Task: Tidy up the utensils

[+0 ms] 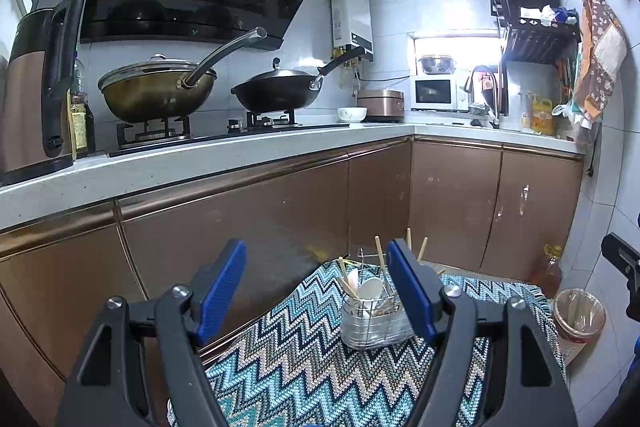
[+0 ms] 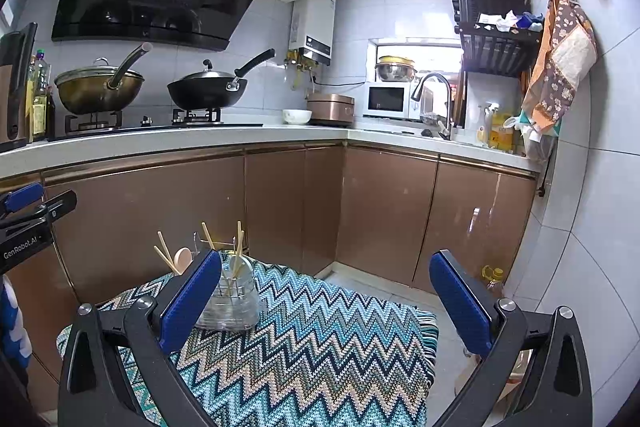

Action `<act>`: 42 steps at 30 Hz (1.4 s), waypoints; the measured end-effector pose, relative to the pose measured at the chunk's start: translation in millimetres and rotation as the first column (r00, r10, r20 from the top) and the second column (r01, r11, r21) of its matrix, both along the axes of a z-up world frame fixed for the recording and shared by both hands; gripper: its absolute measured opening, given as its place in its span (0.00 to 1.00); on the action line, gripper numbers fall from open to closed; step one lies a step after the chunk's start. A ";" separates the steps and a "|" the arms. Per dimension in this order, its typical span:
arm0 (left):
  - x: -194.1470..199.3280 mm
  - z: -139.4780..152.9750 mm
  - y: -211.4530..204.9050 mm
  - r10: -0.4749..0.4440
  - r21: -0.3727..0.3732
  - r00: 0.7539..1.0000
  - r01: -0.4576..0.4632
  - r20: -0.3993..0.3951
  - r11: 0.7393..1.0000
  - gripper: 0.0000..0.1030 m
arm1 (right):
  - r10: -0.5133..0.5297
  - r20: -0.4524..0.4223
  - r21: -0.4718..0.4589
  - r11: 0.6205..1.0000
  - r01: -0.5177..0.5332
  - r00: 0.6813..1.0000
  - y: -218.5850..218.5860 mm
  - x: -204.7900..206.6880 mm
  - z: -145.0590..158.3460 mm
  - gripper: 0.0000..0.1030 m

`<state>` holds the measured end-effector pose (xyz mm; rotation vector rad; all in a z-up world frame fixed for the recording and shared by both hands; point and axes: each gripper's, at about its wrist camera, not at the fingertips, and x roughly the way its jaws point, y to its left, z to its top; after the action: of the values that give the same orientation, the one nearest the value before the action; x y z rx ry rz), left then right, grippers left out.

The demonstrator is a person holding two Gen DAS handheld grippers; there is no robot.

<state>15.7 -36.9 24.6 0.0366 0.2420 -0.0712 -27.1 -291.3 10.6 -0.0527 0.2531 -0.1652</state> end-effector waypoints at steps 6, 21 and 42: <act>0.5 -1.4 -1.7 0.004 0.006 1.000 -0.004 -0.006 1.000 0.69 | 0.000 -0.005 0.000 1.000 0.000 1.000 1.0 0.0 -1.9 0.99; 2.3 -3.5 2.8 0.018 0.009 1.000 -0.018 -0.005 1.000 0.69 | -0.007 -0.007 -0.003 1.000 0.007 1.000 2.7 -0.3 -3.7 0.99; 6.5 -8.7 3.5 0.015 0.022 0.999 -0.014 -0.029 1.000 0.69 | -0.008 -0.012 -0.004 1.000 0.008 1.000 -0.4 -1.0 -6.6 0.99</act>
<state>22.2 -33.4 15.9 0.0554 0.2719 -0.0545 -28.0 -291.7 4.0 -0.0564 0.2647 -0.1731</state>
